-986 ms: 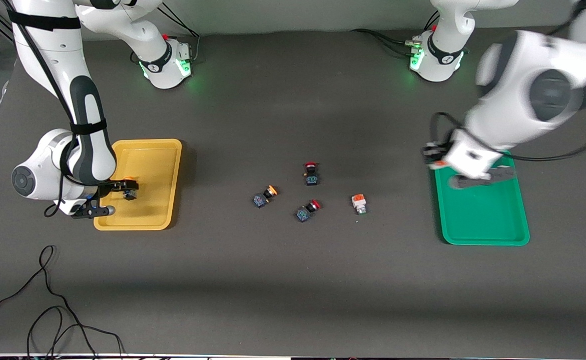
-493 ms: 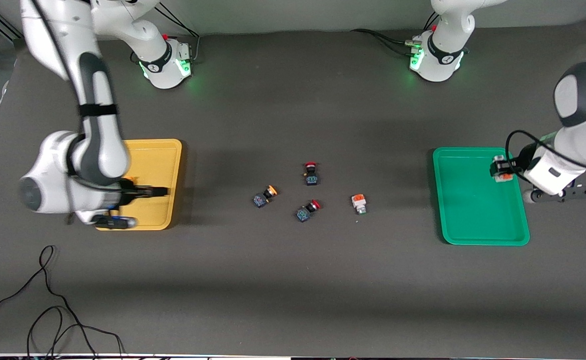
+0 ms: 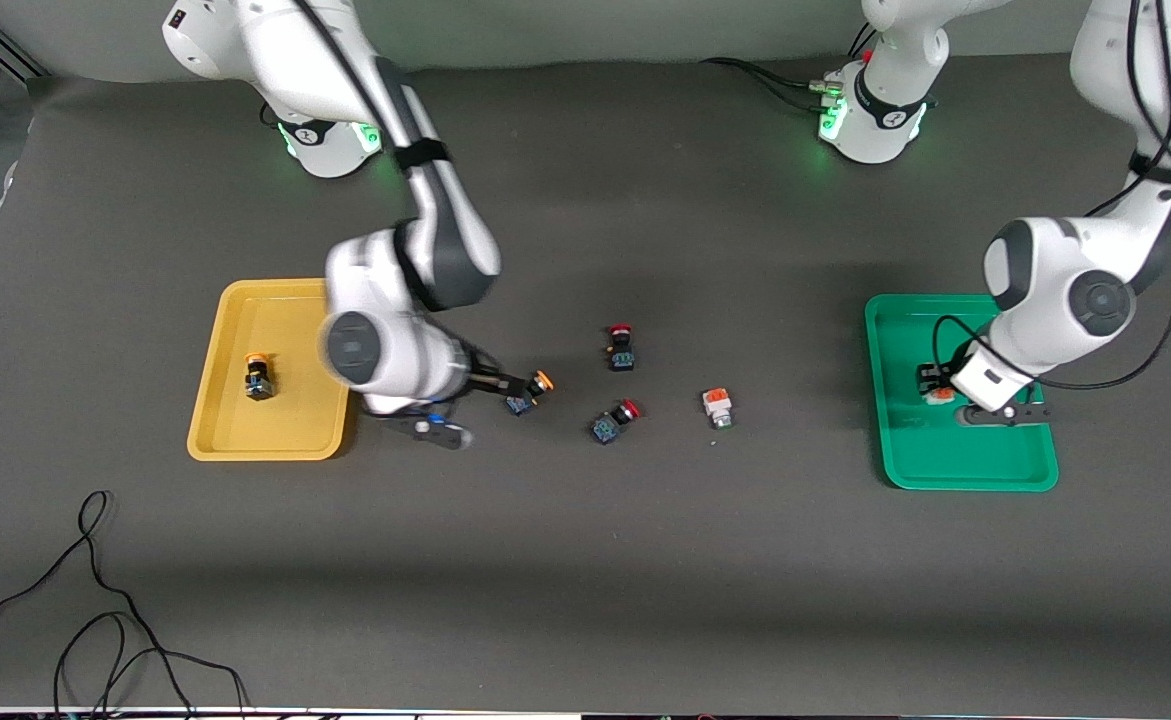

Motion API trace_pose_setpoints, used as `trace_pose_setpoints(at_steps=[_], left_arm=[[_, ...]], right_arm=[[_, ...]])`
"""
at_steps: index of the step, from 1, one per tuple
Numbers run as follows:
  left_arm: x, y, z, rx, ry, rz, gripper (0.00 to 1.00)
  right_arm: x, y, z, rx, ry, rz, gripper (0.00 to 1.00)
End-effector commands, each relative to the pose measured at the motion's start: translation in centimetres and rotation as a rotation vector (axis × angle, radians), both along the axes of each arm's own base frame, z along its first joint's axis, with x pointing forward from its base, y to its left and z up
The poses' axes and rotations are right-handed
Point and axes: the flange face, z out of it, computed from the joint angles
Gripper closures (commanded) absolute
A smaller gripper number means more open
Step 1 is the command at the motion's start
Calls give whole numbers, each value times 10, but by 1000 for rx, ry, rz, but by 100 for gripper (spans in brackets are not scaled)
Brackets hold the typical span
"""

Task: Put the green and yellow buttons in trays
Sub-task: 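Place the white button in the green tray while the right gripper reaches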

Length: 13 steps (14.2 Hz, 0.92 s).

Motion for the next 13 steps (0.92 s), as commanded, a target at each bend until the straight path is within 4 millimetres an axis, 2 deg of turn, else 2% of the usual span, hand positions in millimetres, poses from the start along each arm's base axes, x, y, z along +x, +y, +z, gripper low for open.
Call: trace_pose_setpoints(at_steps=[1, 2, 3, 4, 5, 6, 7, 10, 12, 13], left_arm=[[1, 3, 3, 11, -12, -27, 48], [4, 4, 3, 10, -8, -28, 13], [7, 4, 6, 11, -8, -27, 0], [9, 5, 13, 15, -4, -25, 0], [18, 9, 29, 23, -8, -20, 0], [29, 16, 52, 33, 7, -10, 0], [41, 21, 82, 46, 40, -7, 0], [72, 33, 183, 52, 153, 11, 0], [80, 24, 234, 17, 159, 31, 0], [81, 13, 254, -21, 149, 40, 0]], right_arm=[[3, 19, -41, -28, -33, -78, 0], [0, 28, -53, -32, -43, -93, 0], [-1, 32, -63, -35, -60, -101, 0], [-1, 31, -71, -45, -64, -101, 0], [-1, 30, -79, -55, -67, -102, 0], [-1, 30, -82, -57, -75, -103, 0], [-2, 31, -89, -60, -74, -101, 3], [-4, 33, -94, -61, -82, -100, 52], [-6, 32, -97, -65, -76, -100, 85], [-6, 33, -97, -63, -77, -100, 100]])
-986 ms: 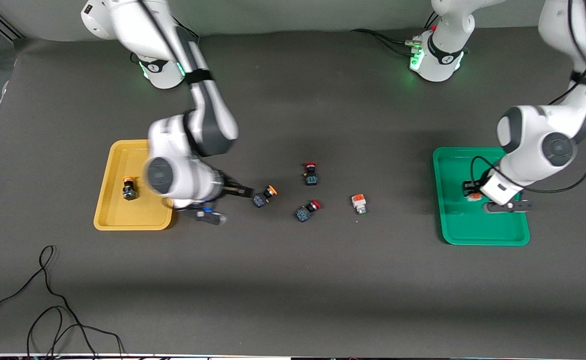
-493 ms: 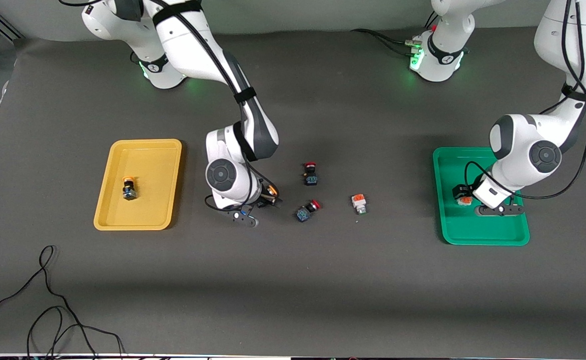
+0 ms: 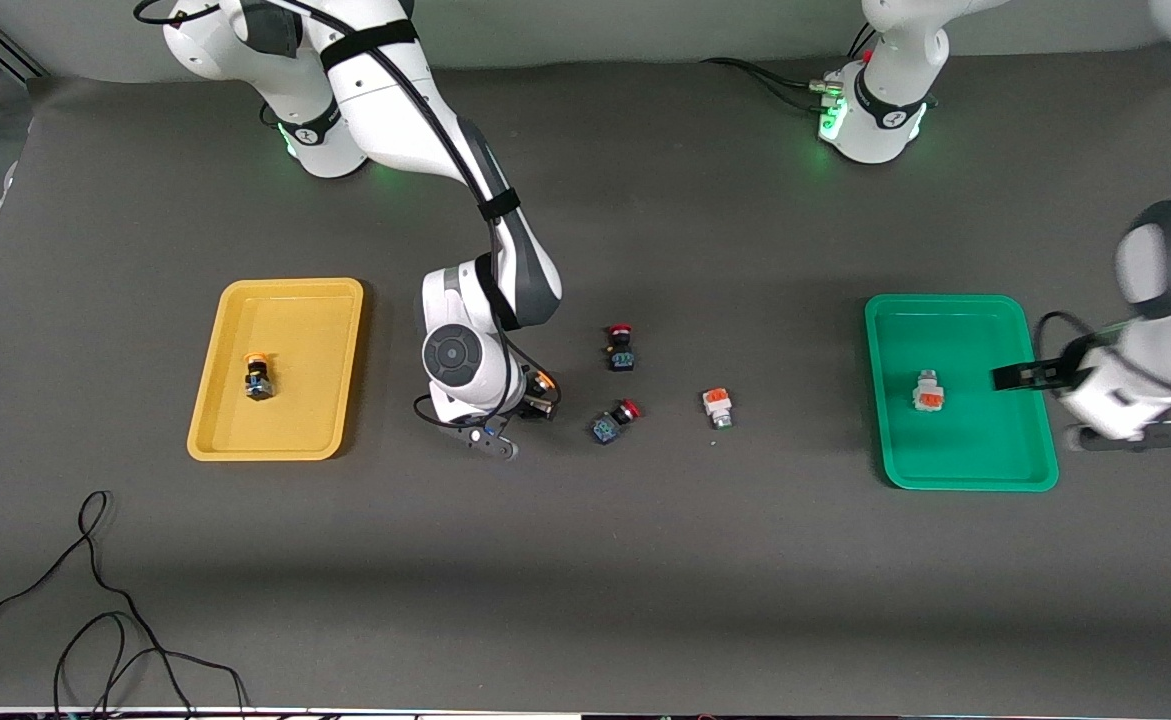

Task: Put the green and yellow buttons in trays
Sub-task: 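Carry a second yellow button to the tray while the left gripper grasps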

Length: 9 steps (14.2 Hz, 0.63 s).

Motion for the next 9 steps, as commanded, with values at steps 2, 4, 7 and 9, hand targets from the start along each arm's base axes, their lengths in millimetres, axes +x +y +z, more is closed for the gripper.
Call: trace_pose_setpoints(at_steps=[2, 4, 7, 9], left_arm=[[7, -57, 49, -71, -16, 67, 0], [6, -125, 54, -65, -30, 80, 0], [-5, -221, 44, -54, -55, 51, 0], [-15, -270, 40, -59, -80, 37, 0]], right_arm=[[11, -1, 11, 35, -11, -35, 100], [28, -20, 42, 57, 36, -37, 100], [70, -84, 112, 130, 125, 3, 100], [81, -145, 147, 170, 147, 74, 100]])
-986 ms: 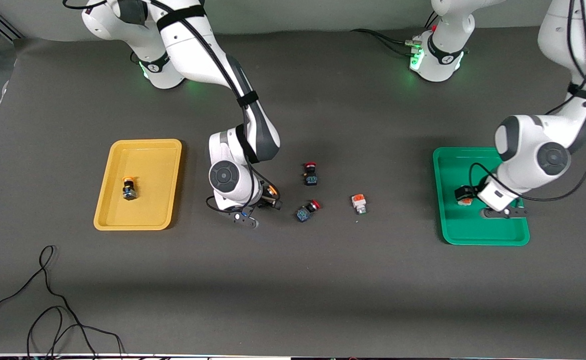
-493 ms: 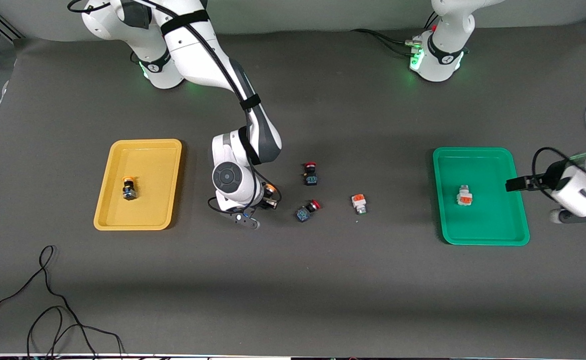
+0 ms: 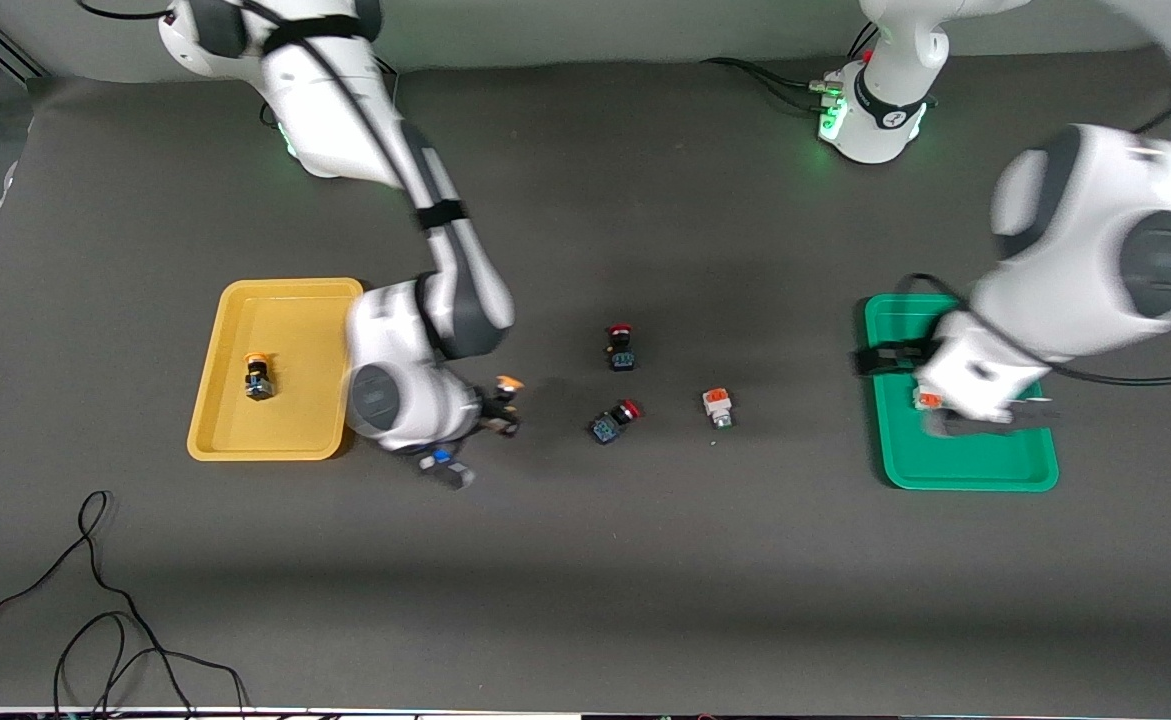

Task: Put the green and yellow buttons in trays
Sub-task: 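Carry a second yellow button to the tray while the left gripper grasps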

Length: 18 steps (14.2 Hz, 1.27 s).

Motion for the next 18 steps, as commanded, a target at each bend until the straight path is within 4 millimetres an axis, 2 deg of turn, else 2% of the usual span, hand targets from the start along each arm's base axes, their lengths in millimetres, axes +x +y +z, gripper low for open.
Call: trace_pose_setpoints(at_steps=[1, 2, 3, 4, 5, 7, 8, 9, 11, 13, 15, 17, 18], left_arm=[[-10, -57, -9, 23, -35, -11, 0], [-15, -79, -17, 52, -48, -29, 0], [-21, -101, -33, 70, -52, -43, 0], [-26, -119, -53, 80, -48, -43, 0], [-28, -127, -76, 86, -39, -18, 0], [-31, -137, -122, 89, -16, 71, 0], [-36, -141, -140, 84, -22, 66, 0], [-38, -140, -159, 86, -34, 61, 0], [-39, -133, -195, 84, -24, 74, 0], [-36, -130, -231, 87, -5, 166, 0], [-38, -131, -262, 100, -4, 168, 0], [-38, -133, -278, 89, -9, 203, 0], [-39, -135, -283, 87, -5, 228, 0]], right_arm=[[8, -83, 51, 80, 37, 97, 100], [4, -111, 56, 92, 33, 136, 100], [-7, -142, 51, 105, 41, 167, 100], [-20, -165, 40, 118, 46, 195, 100], [-33, -188, 28, 115, 35, 229, 100], [-67, -220, 0, 81, -34, 306, 100], [-86, -234, -21, 64, -68, 340, 100], [-96, -246, -34, 53, -88, 364, 100], [-105, -263, -43, 63, -103, 448, 100], [-106, -292, -48, 71, -108, 476, 100], [-107, -301, -54, 68, -102, 501, 96], [-106, -301, -55, 63, -100, 499, 0], [-104, -300, -53, 64, -102, 501, 0]])
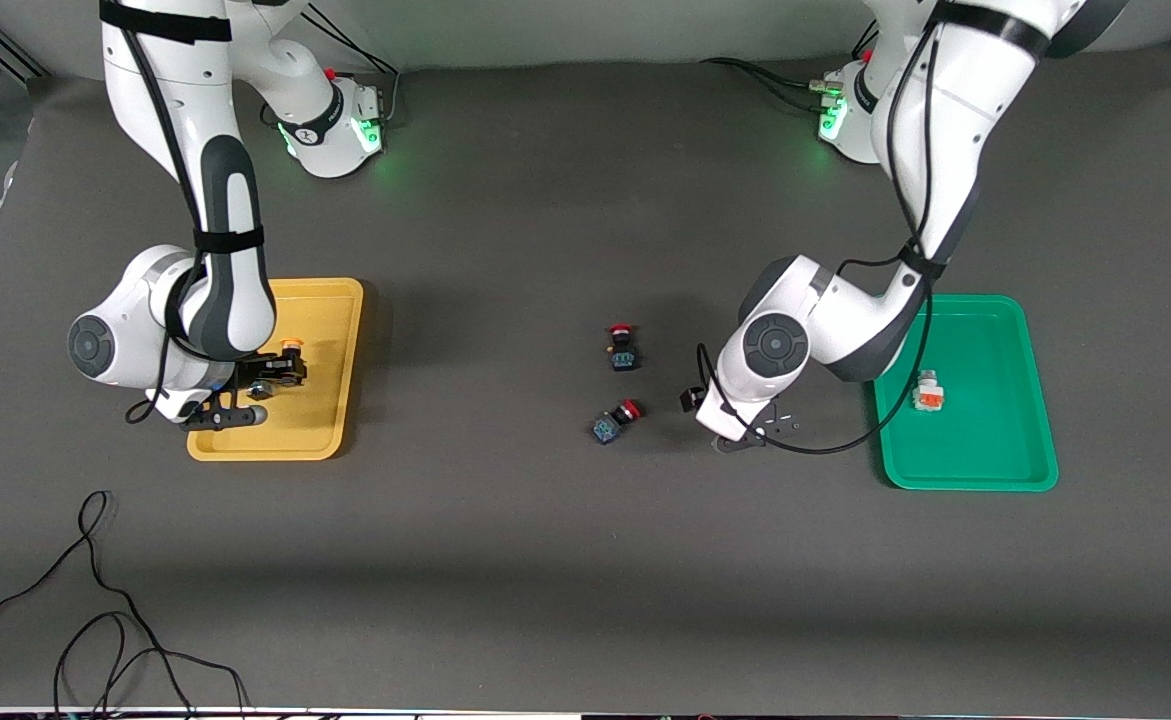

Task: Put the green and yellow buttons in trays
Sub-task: 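Release the yellow button in the tray while the left gripper carries white button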

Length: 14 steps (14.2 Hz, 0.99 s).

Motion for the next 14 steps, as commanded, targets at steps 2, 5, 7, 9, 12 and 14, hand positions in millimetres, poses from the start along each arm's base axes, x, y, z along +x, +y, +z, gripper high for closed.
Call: trace_pose_setpoints(at_steps=[2, 5, 7, 9, 12, 14], left_arm=[[-2, -5, -13, 14, -11, 86, 19], [-1, -5, -11, 13, -14, 89, 60], [0, -4, -10, 13, -14, 91, 70], [8, -1, 3, 13, -26, 92, 70], [28, 2, 71, 34, -52, 89, 73], [36, 11, 135, 52, -35, 61, 74]], right_arm=[[5, 10, 14, 21, -25, 30, 0], [26, 27, 40, 55, -36, 43, 0], [50, 50, 76, 67, -29, 19, 0], [70, 77, 119, 57, 2, -11, 0], [87, 108, 189, 14, 14, 10, 0], [81, 99, 232, 49, 10, 14, 0]])
